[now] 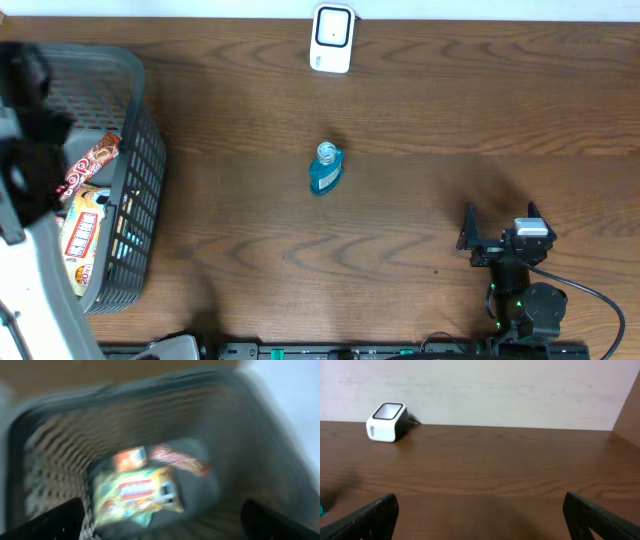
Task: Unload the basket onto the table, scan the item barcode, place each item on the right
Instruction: 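Reach the left gripper into the basket and grasp the snack bag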
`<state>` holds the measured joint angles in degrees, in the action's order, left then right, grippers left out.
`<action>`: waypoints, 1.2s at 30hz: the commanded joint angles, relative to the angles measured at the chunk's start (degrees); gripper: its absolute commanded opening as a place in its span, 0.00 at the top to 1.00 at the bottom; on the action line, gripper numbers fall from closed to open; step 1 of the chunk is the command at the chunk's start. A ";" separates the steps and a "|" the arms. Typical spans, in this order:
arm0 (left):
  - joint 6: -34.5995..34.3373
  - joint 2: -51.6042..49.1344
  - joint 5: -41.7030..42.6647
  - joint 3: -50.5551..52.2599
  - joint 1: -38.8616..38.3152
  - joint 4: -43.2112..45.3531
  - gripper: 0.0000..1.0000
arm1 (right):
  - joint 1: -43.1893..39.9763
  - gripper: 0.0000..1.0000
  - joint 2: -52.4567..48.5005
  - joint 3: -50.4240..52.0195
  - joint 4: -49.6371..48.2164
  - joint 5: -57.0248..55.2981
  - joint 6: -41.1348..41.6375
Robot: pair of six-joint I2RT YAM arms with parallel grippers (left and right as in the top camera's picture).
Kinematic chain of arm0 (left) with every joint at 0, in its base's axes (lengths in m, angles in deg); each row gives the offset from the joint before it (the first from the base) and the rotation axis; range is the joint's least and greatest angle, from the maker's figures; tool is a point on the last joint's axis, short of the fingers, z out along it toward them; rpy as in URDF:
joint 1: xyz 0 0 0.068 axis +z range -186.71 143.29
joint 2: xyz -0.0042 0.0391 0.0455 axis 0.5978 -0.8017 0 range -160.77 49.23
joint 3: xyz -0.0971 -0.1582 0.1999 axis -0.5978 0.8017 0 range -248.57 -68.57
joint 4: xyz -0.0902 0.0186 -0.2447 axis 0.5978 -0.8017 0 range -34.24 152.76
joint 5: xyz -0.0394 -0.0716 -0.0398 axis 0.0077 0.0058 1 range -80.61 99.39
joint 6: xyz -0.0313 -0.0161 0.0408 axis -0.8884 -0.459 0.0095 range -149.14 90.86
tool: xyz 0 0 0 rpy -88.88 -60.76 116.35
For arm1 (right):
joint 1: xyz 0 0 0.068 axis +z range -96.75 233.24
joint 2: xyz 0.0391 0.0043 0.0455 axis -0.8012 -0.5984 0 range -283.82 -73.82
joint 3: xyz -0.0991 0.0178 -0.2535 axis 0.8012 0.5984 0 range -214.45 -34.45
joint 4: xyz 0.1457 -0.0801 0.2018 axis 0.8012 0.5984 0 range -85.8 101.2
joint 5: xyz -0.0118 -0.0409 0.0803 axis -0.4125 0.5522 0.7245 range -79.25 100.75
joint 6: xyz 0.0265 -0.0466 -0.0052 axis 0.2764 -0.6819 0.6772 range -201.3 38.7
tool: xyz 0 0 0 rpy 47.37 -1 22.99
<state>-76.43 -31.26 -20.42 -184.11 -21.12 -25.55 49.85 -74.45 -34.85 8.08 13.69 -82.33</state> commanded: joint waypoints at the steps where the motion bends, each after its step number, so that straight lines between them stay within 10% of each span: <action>1: -22.34 -1.60 3.02 4.09 8.09 -4.26 0.02 | 0.46 0.01 0.31 0.09 0.24 -0.24 0.59; 8: -43.82 -2.73 9.25 19.69 16.39 -1.66 0.02 | 0.46 0.01 0.31 0.09 0.24 -0.26 0.59; 21: -46.18 -6.32 14.51 46.31 16.85 30.23 0.02 | 0.46 0.01 0.31 0.09 0.24 -0.26 0.59; 36: -50.51 -22.75 18.03 47.93 16.85 33.40 0.01 | 0.46 0.01 0.31 0.09 0.24 -0.24 0.59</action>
<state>-126.02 -50.91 -3.76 -136.42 -4.50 7.97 49.85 -74.45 -34.85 8.08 13.69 -82.33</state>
